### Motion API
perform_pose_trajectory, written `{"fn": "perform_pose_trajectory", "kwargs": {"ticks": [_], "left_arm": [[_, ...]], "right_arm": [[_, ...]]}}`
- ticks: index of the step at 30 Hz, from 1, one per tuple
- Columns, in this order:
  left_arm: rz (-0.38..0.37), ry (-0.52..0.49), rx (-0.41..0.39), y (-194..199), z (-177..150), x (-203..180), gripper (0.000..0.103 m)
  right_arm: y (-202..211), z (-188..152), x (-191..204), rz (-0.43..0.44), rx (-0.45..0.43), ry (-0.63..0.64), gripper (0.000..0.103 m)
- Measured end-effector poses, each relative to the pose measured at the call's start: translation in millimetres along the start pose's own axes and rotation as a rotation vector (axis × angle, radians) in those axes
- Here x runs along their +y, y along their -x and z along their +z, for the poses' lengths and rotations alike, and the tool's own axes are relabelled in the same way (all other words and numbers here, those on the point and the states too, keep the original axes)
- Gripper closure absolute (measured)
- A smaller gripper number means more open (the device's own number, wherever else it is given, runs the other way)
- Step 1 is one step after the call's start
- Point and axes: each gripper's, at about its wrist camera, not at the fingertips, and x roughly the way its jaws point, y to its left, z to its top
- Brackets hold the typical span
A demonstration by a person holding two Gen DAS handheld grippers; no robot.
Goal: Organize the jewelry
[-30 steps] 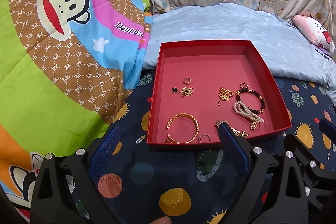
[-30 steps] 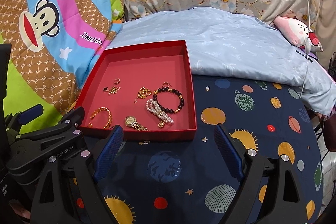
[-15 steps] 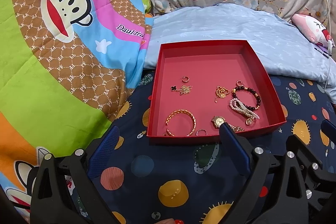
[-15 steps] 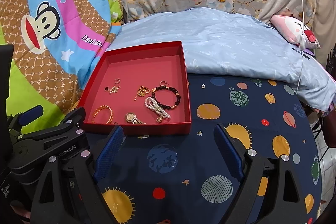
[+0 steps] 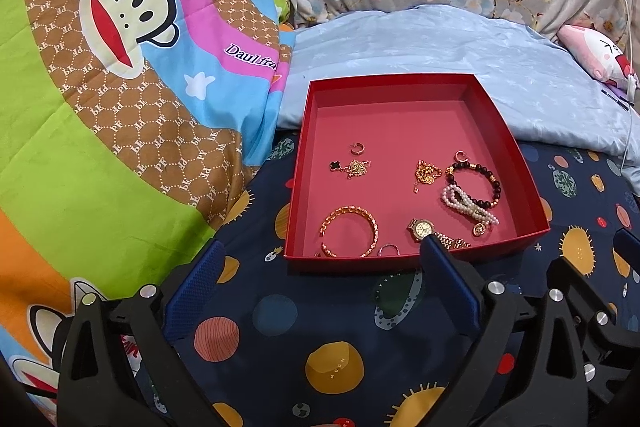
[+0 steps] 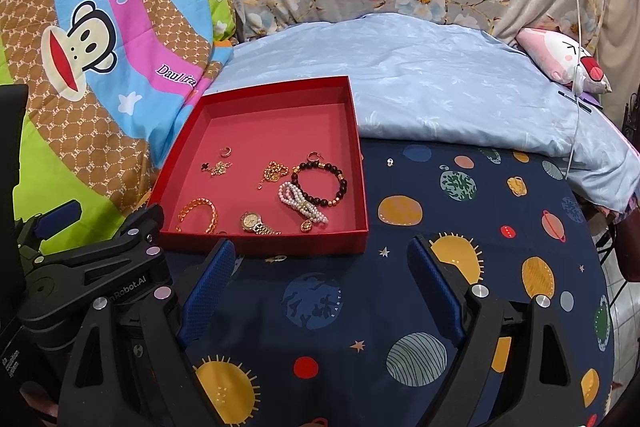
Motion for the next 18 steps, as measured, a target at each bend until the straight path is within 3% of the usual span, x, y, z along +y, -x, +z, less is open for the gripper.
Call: {"fn": "perform_pose_trajectory", "kwargs": {"ticks": [18], "left_arm": [[0.011,0.018,-0.001,-11.7,2.0,2.6,0.007]], "right_arm": [[-12.7,5.9,1.2,-0.018,0.002,0.013,0.017]]}}
